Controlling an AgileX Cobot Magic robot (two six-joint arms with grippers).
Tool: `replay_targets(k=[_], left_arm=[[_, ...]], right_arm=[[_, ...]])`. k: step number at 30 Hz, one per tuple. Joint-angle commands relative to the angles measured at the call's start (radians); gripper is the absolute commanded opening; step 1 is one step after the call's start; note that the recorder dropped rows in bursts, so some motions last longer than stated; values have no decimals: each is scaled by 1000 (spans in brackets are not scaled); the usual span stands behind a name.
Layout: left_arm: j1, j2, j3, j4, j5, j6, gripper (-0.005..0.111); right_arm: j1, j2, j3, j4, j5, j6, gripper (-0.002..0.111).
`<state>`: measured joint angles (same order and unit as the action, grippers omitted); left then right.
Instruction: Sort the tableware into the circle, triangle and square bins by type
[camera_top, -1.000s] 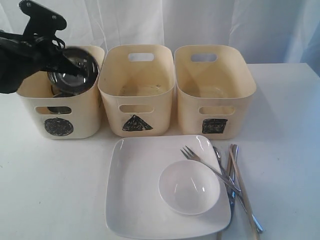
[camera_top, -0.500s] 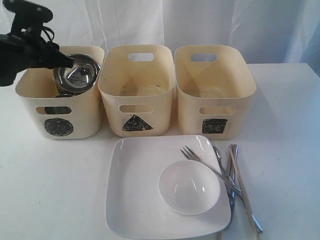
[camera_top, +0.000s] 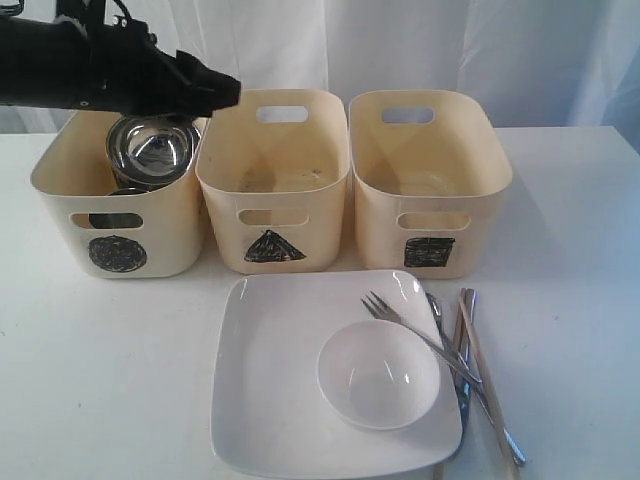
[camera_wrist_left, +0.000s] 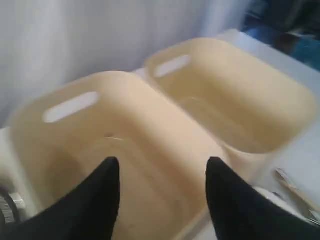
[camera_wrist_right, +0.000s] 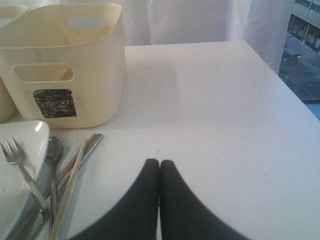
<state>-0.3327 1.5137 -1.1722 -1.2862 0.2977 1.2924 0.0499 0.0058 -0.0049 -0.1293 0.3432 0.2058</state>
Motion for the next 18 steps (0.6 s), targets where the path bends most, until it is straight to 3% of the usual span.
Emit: replay_targets(k=[1,10,18], left_arm=[[1,-12,-5,14,286,-50,57],[-29,46,5,160,535,-268,57],[-152,133,45,213,502,-270,56]], right_arm=[[-1,-6,5,0,-8,-7,0],[-1,-6,5,0,-8,-7,0],[-1,-6,5,0,-8,-7,0]])
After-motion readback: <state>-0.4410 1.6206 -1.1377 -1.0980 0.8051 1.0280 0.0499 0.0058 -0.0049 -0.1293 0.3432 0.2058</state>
